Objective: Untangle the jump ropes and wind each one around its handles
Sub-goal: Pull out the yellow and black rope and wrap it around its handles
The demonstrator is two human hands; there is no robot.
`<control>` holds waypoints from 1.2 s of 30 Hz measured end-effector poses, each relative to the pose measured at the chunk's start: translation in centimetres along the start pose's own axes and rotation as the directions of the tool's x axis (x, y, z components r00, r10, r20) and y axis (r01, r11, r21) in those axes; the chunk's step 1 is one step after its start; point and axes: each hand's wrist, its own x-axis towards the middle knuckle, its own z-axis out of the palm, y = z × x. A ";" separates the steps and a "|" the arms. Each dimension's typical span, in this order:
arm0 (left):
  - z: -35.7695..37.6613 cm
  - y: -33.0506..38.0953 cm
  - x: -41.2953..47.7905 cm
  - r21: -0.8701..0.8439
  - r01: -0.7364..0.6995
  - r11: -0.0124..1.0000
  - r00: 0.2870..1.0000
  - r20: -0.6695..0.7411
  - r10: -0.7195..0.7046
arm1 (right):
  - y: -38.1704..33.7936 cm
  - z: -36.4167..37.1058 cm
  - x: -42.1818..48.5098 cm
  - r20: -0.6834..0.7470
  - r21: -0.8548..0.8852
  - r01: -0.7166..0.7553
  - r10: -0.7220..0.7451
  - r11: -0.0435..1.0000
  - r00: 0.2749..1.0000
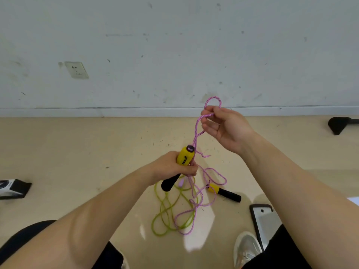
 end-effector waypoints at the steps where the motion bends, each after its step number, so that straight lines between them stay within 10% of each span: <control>1: -0.2 0.0 0.1 -0.029 0.012 0.999 1.000 -0.016 -0.013 | 0.0 0.1 0.3 -0.025 0.010 0.019 -0.019 1.000 1.000; 7: -2.2 2.7 0.9 -0.470 -0.054 0.881 0.967 -0.243 -0.071 | 3.4 -0.3 1.4 -0.131 -0.515 -0.098 0.035 0.852 0.991; 14: -5.3 5.8 1.0 -0.745 -0.212 0.632 0.935 -0.343 -0.091 | 8.5 -0.3 0.2 0.179 -0.682 -0.143 0.353 0.717 0.919; 21: -9.8 4.4 0.4 -0.652 -0.358 0.668 0.774 -0.607 -0.178 | 10.7 -3.6 0.8 -0.013 -0.968 -0.137 0.500 0.212 0.866; 24: -10.0 3.2 0.3 -0.350 -0.232 0.908 0.695 -0.712 -0.097 | 9.6 -3.6 0.9 -0.026 -0.907 -0.218 0.467 0.361 0.884; 26: -9.2 2.5 0.3 -0.177 -0.119 0.977 0.762 -0.647 -0.024 | 8.4 -2.5 0.9 0.035 -0.817 -0.205 0.401 0.538 0.916; 31: -6.2 1.7 0.2 0.007 -0.079 0.997 0.941 -0.329 0.077 | 4.9 0.5 0.7 0.162 -0.399 -0.187 0.270 0.898 0.949; 36: -3.7 2.1 -0.3 -0.041 -0.143 0.989 0.980 -0.143 0.136 | 2.7 0.9 0.6 0.104 -0.033 -0.160 0.162 0.987 0.981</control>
